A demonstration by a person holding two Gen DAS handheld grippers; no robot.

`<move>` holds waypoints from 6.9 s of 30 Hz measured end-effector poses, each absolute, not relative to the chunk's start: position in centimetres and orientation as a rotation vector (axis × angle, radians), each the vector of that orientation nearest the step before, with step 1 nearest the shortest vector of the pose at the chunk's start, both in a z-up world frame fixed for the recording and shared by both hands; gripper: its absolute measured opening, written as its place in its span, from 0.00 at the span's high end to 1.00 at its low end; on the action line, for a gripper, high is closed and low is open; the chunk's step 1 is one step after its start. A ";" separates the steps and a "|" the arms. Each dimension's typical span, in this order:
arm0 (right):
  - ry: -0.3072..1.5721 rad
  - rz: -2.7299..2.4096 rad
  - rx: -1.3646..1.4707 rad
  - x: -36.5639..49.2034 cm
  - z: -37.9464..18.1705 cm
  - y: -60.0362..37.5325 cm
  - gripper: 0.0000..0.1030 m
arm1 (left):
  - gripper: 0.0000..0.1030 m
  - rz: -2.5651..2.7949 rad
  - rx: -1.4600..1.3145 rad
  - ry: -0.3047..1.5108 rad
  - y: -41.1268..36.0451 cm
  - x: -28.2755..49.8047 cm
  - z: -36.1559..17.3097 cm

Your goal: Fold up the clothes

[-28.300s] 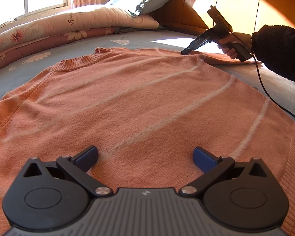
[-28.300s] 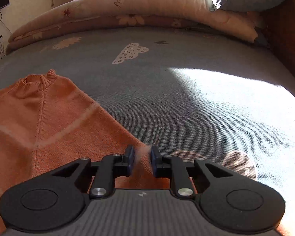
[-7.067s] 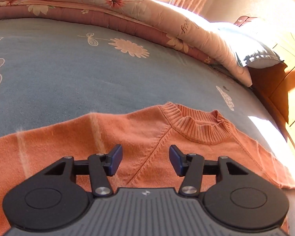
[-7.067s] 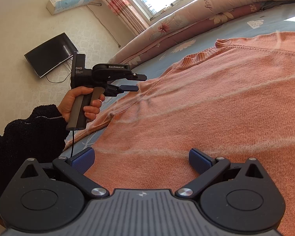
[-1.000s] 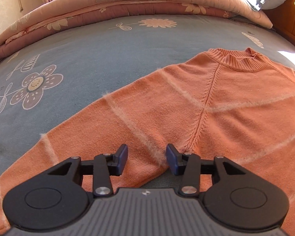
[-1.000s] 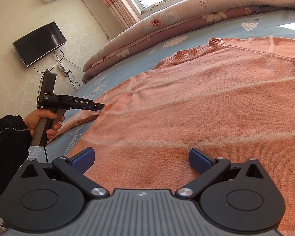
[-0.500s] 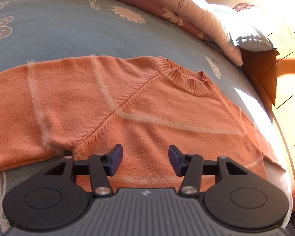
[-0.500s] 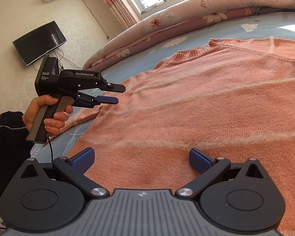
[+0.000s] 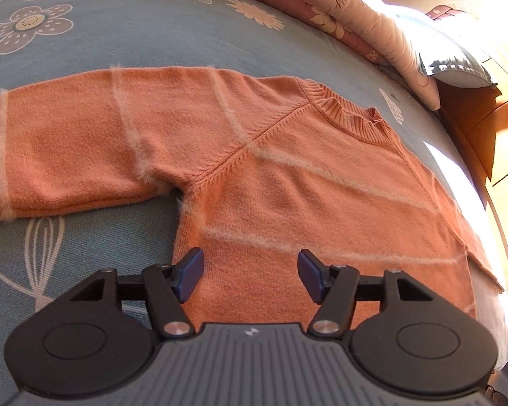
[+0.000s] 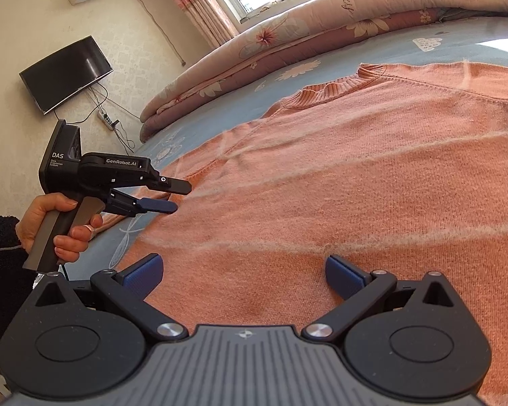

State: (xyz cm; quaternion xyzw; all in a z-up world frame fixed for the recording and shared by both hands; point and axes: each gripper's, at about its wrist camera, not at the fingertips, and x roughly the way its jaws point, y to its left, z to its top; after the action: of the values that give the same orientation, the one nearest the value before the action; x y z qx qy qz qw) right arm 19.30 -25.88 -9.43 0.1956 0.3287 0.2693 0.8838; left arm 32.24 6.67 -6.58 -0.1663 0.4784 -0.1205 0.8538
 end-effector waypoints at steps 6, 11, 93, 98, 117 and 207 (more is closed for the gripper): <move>0.702 0.556 0.420 19.6 -9.4 -25.9 0.00 | 0.36 -0.201 -0.240 0.955 5.7 27.9 -4.8; 0.705 0.566 0.430 19.8 -9.5 -26.0 0.00 | 0.27 -0.192 -0.167 0.868 5.1 25.0 -3.8; 0.777 0.684 -0.187 37.2 -4.4 13.0 0.53 | 0.20 0.293 -0.412 0.711 31.3 28.0 -7.2; 0.767 0.686 -0.232 35.1 -6.0 12.9 0.50 | 0.19 0.350 -0.340 0.725 31.1 28.2 -7.4; 0.694 0.807 -0.300 31.7 -5.6 18.5 0.44 | 0.18 0.618 -0.354 0.686 36.9 24.3 -6.4; 0.853 0.538 0.270 34.5 -3.4 -4.2 0.42 | 0.05 0.162 -0.601 0.630 30.7 31.7 -7.8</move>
State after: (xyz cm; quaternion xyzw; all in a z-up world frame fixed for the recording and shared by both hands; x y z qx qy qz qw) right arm 34.46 -4.21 -3.38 0.1291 0.4074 0.2568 0.8668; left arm 31.73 30.71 -7.79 -0.2907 0.3048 0.0782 0.9036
